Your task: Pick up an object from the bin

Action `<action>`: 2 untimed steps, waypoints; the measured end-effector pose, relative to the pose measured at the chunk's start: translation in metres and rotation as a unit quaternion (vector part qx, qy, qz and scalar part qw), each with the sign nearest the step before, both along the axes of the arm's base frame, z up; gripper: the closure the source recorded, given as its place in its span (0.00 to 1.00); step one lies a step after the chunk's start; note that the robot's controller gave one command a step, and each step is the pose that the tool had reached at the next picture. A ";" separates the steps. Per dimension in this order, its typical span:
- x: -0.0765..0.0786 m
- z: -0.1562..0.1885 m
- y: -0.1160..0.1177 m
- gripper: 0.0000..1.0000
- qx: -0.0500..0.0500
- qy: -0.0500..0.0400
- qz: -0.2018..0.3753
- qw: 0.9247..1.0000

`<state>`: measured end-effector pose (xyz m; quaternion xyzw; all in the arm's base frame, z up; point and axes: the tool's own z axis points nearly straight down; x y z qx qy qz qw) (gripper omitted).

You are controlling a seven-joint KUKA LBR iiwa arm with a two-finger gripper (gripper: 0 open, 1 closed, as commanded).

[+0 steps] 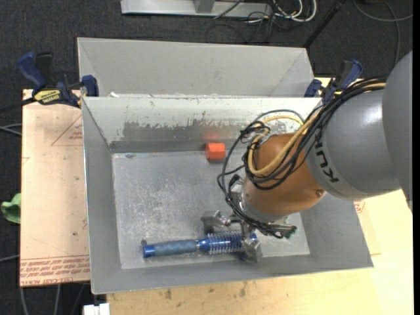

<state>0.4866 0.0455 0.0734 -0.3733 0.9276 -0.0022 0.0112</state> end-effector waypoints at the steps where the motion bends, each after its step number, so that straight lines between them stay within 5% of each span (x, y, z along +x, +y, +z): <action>1: -0.004 -0.002 -0.002 1.00 -0.001 0.007 -0.004 1.000; 2: 0.002 0.125 0.000 1.00 -0.001 0.006 0.024 1.000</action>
Offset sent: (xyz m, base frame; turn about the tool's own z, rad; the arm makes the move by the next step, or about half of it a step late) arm 0.0000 0.0000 0.0000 0.0000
